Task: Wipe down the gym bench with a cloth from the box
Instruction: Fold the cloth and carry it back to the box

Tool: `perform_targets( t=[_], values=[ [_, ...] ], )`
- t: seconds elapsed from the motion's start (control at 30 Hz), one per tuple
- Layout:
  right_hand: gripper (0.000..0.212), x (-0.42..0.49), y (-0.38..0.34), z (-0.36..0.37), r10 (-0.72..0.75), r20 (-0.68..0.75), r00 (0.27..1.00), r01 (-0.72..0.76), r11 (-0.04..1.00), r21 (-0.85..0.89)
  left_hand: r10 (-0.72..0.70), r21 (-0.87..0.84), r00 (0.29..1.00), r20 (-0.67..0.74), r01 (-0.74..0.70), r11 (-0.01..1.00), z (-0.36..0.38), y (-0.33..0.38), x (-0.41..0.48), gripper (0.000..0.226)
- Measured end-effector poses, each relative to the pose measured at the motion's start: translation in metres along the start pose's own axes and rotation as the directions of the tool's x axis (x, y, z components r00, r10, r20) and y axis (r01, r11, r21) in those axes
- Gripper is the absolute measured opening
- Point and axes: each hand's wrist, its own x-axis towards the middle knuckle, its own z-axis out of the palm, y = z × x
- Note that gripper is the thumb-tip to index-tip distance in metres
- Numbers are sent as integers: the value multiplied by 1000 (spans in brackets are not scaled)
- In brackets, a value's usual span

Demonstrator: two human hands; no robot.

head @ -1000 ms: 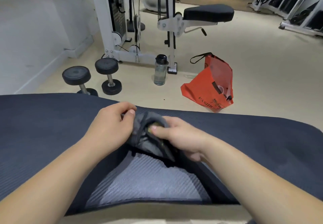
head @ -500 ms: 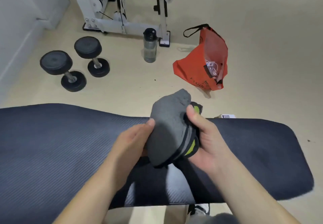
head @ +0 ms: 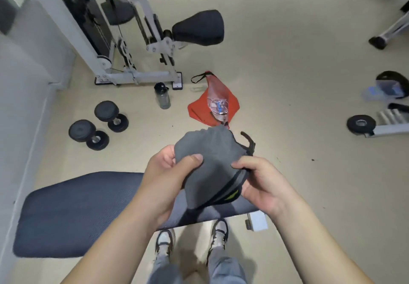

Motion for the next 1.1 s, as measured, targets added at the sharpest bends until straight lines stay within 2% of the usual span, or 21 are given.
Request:
perform_targets(
  t=[0.1,0.23,0.3,0.4,0.5,0.6,0.73,0.83,0.9,0.97,1.1],
  values=[
    [50,-35,-5,-3,7,-92,996,-2,999,54,-30,-3,995,90,31,1000,20,19,-20,31],
    [52,-78,0,-18,-30,-176,984,63,980,190,-84,-27,970,228,93,995,49,23,-30,50],
    [53,-103,2,-32,-56,-223,973,113,961,252,-135,-7,952,276,142,990,72,21,-37,46],
    [50,-144,0,-65,-129,-322,938,245,903,353,-246,56,877,412,245,968,120,11,-50,37],
    [53,-181,-11,-116,-225,-421,879,390,847,363,-343,192,783,520,284,939,174,-2,-62,34],
    [57,-214,-34,-181,-307,-501,809,478,840,256,-370,319,710,599,212,924,233,-21,-67,37],
    [55,-270,-79,-279,-415,-515,750,520,851,70,-391,422,653,648,119,899,336,-53,-68,59],
    [51,-311,-115,-347,-474,-476,741,500,862,-80,-454,557,511,730,-59,828,428,-73,-79,43],
    [50,-331,-135,-382,-480,-460,747,479,868,-128,-488,610,452,747,-172,774,483,-82,-92,36],
    [47,-343,-159,-412,-486,-440,755,478,868,-139,-455,595,473,755,-202,778,528,-90,-102,33],
    [37,-345,-209,-460,-465,-485,741,456,878,-146,-333,518,601,727,-162,840,591,-91,-98,30]
  ],
)
